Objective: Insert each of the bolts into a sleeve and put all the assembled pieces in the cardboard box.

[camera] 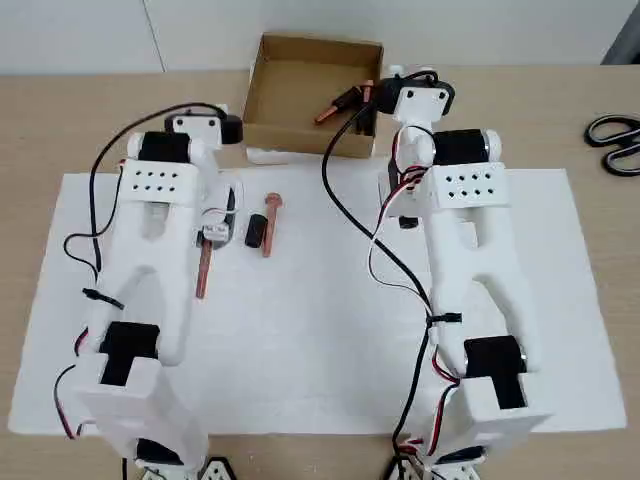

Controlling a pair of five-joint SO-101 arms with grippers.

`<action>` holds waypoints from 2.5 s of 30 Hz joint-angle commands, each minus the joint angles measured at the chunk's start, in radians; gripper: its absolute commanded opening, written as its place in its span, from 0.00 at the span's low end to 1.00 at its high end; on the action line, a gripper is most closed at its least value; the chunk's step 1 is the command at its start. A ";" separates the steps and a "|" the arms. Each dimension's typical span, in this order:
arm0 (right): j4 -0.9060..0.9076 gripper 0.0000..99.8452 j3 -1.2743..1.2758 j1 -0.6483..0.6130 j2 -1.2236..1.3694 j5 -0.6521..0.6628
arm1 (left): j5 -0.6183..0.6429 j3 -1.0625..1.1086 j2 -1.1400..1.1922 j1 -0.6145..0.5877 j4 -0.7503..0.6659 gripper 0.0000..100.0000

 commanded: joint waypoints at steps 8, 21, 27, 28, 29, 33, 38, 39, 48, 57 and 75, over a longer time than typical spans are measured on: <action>0.148 0.00 -0.258 -0.004 -0.246 -0.003 | 0.000 -0.147 -0.189 -0.003 0.025 0.01; 0.176 0.00 0.132 -0.067 -0.901 0.147 | 0.000 0.125 -0.500 -0.003 0.025 0.01; -0.036 0.00 0.549 -0.042 -1.242 0.170 | 0.002 0.194 -0.651 -0.003 0.023 0.01; -0.076 0.00 0.620 -0.042 -1.293 0.170 | 0.002 0.209 -0.666 -0.003 0.023 0.01; -0.111 0.00 0.690 -0.042 -1.340 0.170 | 0.002 0.225 -0.681 -0.003 0.023 0.01; -0.194 0.00 0.882 -0.044 -1.515 0.161 | -0.049 0.272 -0.738 -0.003 0.023 0.01; -0.196 0.00 0.987 -0.044 -1.730 0.161 | -0.127 0.282 -0.832 -0.003 0.023 0.01; -0.185 0.00 1.005 -0.042 -1.768 0.163 | -0.127 0.282 -0.847 -0.003 0.023 0.01; -0.183 0.00 1.192 0.005 -1.940 0.100 | -0.120 0.282 -0.922 0.005 0.011 0.01; -0.292 0.00 1.284 -0.013 -1.939 -0.175 | -0.029 0.283 -0.921 0.130 -0.245 0.01; -0.570 0.00 1.468 -0.308 -1.939 0.005 | -0.028 0.430 -0.925 0.422 -0.666 0.01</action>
